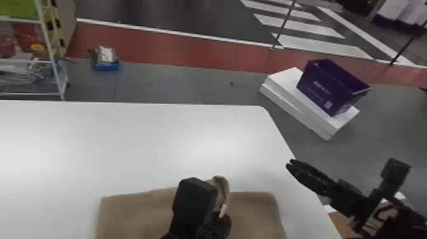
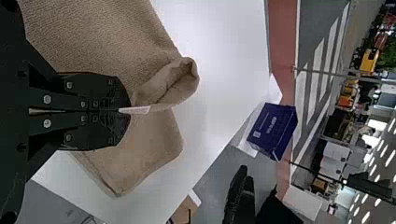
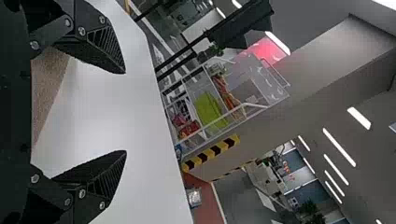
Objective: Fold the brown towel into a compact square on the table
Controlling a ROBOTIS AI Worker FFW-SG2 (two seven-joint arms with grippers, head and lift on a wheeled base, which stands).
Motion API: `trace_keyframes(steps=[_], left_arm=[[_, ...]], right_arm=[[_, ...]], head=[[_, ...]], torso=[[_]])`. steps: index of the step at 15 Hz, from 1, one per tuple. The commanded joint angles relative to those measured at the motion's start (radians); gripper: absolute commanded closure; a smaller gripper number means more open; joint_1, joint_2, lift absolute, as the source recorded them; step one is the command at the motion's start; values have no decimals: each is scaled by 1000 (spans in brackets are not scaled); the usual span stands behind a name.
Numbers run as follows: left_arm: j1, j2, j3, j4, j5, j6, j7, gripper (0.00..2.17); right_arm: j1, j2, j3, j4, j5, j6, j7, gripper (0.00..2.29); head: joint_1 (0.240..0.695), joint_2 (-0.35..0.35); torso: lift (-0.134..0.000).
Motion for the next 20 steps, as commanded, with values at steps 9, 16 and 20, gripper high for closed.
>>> trace_keyframes(steps=[9,16,20], left_arm=[[-31,-3,10,8,38,94,6,2],[76,80,110,-189,-105,5,-6,80],[196,94,231,-248,-82,-114,-78,80]], right_arm=[[17,-3,18,-19,7,49,4,313],[117,65,19,-315,40,469,-95,478],[166,103,73,-421,141,558,-230,532]], head=[[695,-350],[695,-350],[695,-350]], torso=[[-124],[-124],[-124]])
